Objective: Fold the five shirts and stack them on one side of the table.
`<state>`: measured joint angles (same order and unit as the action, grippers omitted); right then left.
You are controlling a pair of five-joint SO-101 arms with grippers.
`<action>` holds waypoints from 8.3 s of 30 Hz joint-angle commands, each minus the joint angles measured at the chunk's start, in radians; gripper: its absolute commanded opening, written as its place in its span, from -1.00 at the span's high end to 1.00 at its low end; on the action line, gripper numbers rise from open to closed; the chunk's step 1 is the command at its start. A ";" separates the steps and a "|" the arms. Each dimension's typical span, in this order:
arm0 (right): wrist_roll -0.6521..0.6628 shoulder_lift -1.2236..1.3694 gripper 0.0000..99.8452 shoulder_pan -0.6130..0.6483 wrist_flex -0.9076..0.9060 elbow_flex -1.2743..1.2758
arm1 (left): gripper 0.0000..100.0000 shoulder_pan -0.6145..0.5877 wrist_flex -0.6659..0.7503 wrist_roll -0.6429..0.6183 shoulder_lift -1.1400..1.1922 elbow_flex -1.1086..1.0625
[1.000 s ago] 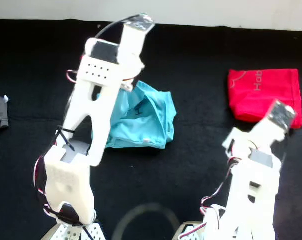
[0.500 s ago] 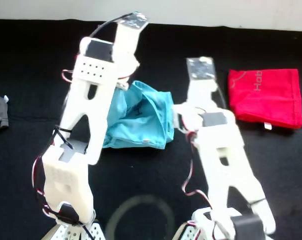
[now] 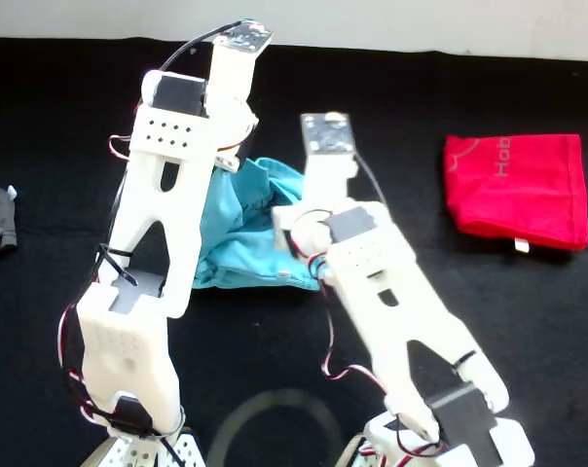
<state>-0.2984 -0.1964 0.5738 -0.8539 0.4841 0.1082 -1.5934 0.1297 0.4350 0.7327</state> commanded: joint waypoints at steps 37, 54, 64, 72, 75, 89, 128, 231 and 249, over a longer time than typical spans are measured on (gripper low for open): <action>0.074 0.113 0.97 -0.228 0.331 -0.056 | 0.98 0.010 -0.061 -0.003 -0.053 0.223; -0.029 0.463 0.97 -0.079 0.464 -0.214 | 0.98 0.013 -0.061 -0.003 -0.054 0.225; -0.026 0.576 0.97 -0.200 0.426 -0.341 | 0.98 0.013 -0.071 -0.003 -0.062 0.228; -0.026 0.498 0.97 -0.153 0.351 -0.332 | 0.98 0.015 -0.089 -0.003 -0.053 0.225; -0.026 0.389 0.97 -0.133 0.254 -0.340 | 0.98 0.024 -0.089 -0.003 -0.053 0.225; 0.092 -0.420 0.97 -0.484 -0.168 -0.160 | 0.98 0.209 -0.157 -0.008 -0.051 0.220; 0.166 -0.909 0.97 -0.806 0.045 0.673 | 0.69 0.371 -0.012 -0.003 -0.062 -0.120; 0.166 -0.912 0.97 -0.805 0.076 0.710 | 0.66 0.430 0.003 0.028 0.097 -0.280; 0.166 -0.912 0.97 -0.805 0.077 0.711 | 0.98 0.389 0.078 0.026 0.087 -0.194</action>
<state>-0.1358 -1.0940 -0.2256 -0.7940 1.1976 0.5040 -1.5121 0.1496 0.5915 0.4473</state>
